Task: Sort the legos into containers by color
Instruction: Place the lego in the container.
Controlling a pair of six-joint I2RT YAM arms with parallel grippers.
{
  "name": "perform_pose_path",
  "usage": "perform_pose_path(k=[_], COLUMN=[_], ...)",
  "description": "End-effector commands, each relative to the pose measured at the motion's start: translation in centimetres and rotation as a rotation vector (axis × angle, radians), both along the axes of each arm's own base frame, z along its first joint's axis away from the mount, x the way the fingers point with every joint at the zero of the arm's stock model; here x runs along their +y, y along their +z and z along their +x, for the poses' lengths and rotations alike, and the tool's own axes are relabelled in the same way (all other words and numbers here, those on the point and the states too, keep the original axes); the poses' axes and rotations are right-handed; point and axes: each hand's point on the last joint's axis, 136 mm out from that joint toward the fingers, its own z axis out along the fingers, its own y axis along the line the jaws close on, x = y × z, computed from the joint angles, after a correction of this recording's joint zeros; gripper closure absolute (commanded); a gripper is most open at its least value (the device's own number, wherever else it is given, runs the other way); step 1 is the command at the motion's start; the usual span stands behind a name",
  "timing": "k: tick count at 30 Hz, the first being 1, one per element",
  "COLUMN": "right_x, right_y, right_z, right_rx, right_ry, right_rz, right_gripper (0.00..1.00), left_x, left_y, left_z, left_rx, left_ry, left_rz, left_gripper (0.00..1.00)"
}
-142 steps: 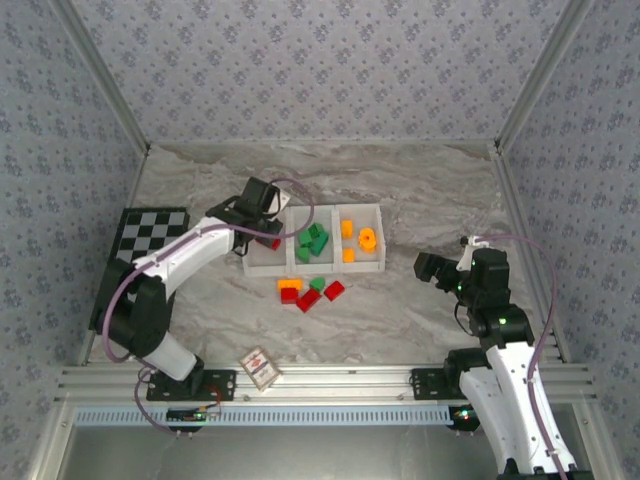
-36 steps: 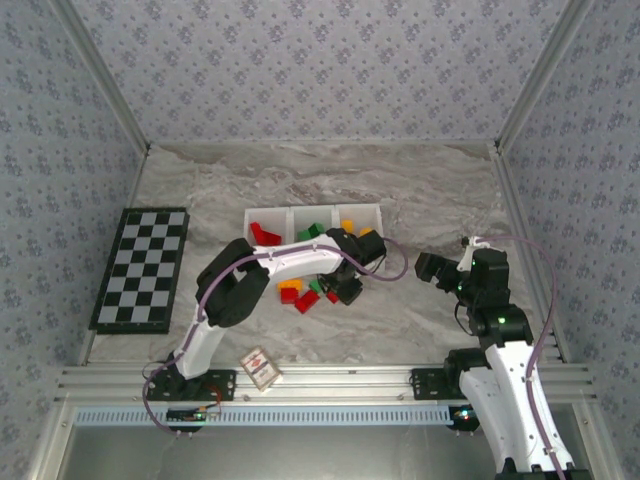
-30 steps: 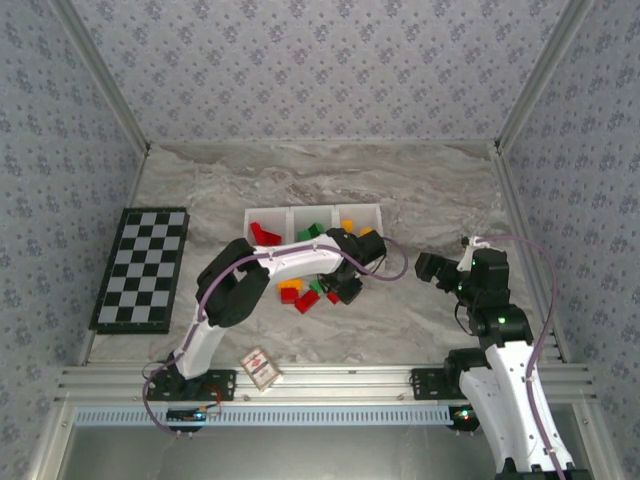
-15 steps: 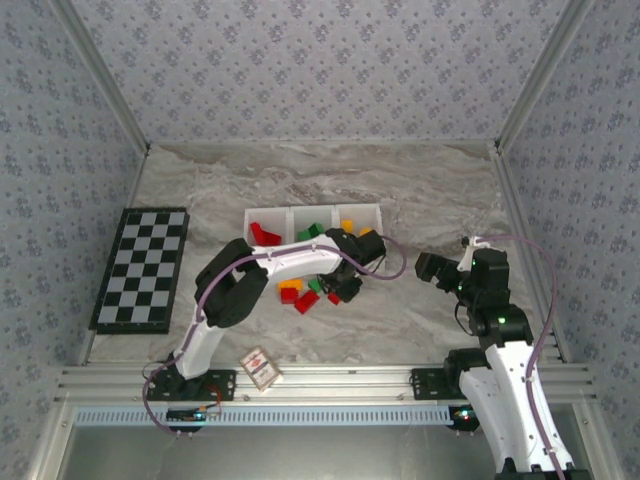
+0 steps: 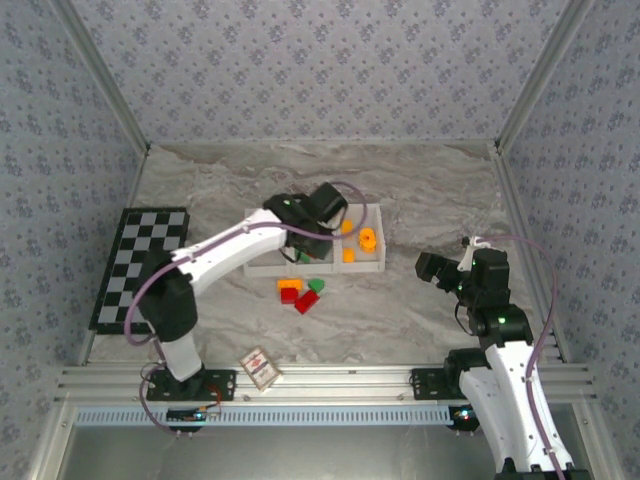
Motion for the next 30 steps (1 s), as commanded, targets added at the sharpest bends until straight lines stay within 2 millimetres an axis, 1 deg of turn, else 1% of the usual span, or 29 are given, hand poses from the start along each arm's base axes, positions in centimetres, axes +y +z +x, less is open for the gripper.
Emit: perform_pose_path(k=[1,3,5,8,10,17,22,26,30], right_x=[-0.4,-0.4,-0.4,-0.4,-0.4,-0.4,-0.4,-0.5,-0.5], right_y=[-0.3,-0.3,-0.3,-0.3,-0.3,-0.3,-0.3,-0.3,-0.3], right_z=[-0.1,-0.1,-0.1,-0.1,-0.1,-0.1,-0.1,-0.1,-0.1], right_rx=[0.011,0.011,0.011,0.011,0.011,0.014,0.016,0.015,0.015], right_ry=[-0.022,-0.022,-0.022,-0.023,-0.023,-0.025,-0.025,-0.027,-0.027], right_rz=[0.002,0.002,0.002,0.002,0.002,0.001,0.001,-0.001,0.0], right_gripper=[0.0,0.0,0.0,0.0,0.0,0.0,0.0,0.0,0.0], left_x=[5.1,7.1,8.8,10.3,10.8,11.0,11.3,11.3,11.3], left_y=[0.1,0.1,-0.3,-1.5,-2.4,-5.6,-7.7,-8.6,-8.9], left_z=[1.3,2.2,2.8,3.4,3.5,3.4,3.8,4.2,4.3], left_rx=[-0.003,-0.011,-0.011,0.014,0.035,0.092,0.122,0.133,0.131], left_ry=[0.131,0.185,0.225,0.258,0.265,0.269,0.278,0.285,0.288], left_rz=[0.059,0.06,0.07,0.089,0.103,0.111,0.113,0.101,0.094], left_gripper=[0.69,0.7,0.69,0.7,0.7,0.7,0.69,0.69,0.65])
